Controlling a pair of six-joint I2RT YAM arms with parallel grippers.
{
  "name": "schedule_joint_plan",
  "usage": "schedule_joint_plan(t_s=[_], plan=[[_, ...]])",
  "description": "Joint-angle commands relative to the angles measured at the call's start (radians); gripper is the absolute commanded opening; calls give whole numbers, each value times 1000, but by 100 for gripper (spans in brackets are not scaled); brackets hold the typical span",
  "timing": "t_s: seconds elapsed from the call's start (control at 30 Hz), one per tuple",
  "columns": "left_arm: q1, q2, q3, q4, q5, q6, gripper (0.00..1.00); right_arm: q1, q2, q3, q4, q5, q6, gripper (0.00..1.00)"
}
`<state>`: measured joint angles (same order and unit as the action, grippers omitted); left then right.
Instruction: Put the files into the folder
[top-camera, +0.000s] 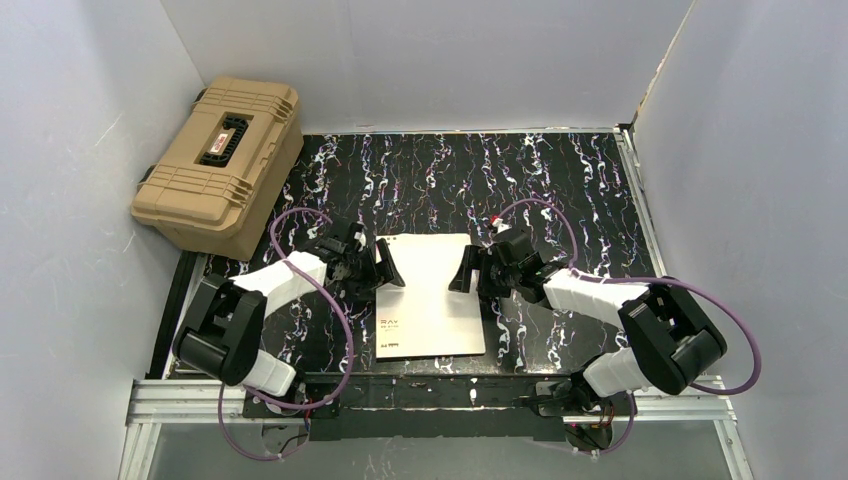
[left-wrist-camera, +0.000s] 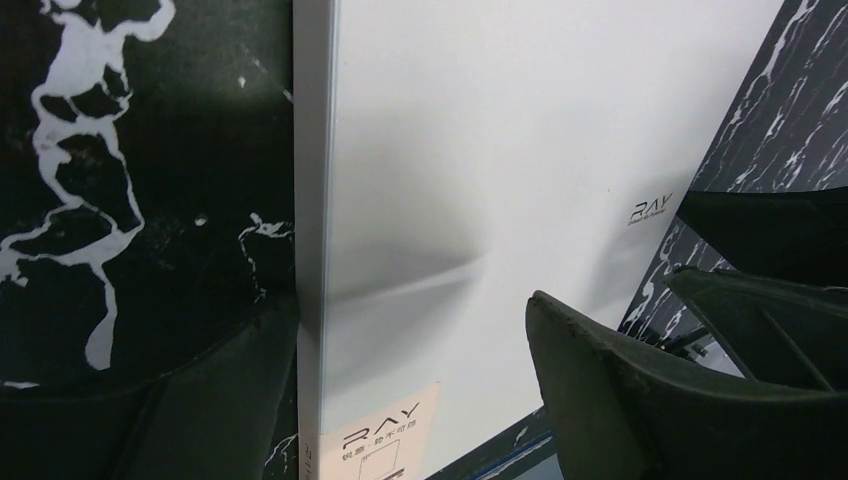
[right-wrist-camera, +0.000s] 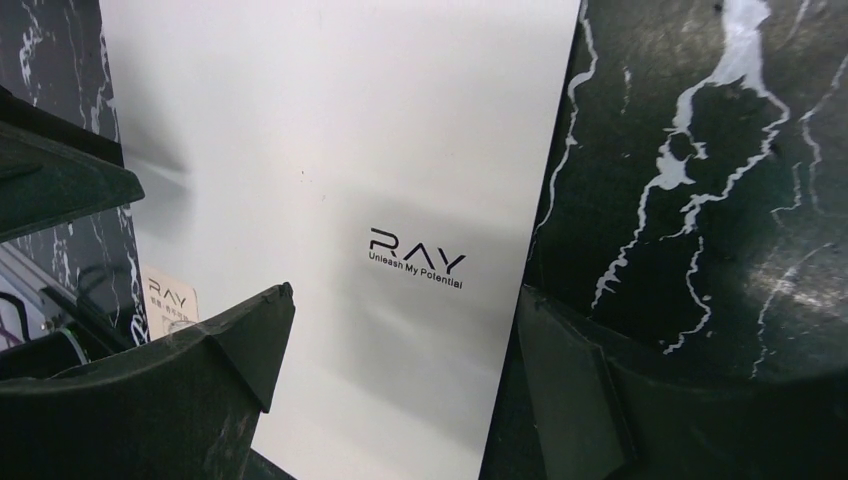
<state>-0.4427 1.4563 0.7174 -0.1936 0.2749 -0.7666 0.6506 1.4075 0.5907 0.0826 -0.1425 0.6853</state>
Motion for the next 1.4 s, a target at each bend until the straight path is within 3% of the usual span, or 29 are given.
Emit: schedule_joint_plan(t_s=[0.0, 0.3, 0.53, 0.87, 1.13, 1.37], plan=[[1, 69, 16, 33, 5, 11, 83, 6, 25, -20, -27, 88, 10, 92], [3, 136, 125, 5, -26, 31, 83, -7, 33, 36, -67, 182, -23, 93], [6, 66, 200, -118, -84, 47, 85, -11, -44, 102, -153, 271, -71, 94], [12, -188, 288, -329, -176, 105, 98, -14, -308, 221, -307, 485, -196, 99], [16, -438, 366, -478, -261, 212, 98, -15, -504, 291, -422, 585, -239, 99], [18, -637, 369, -466, -258, 316, 98, -16, -621, 315, -469, 618, -270, 99]])
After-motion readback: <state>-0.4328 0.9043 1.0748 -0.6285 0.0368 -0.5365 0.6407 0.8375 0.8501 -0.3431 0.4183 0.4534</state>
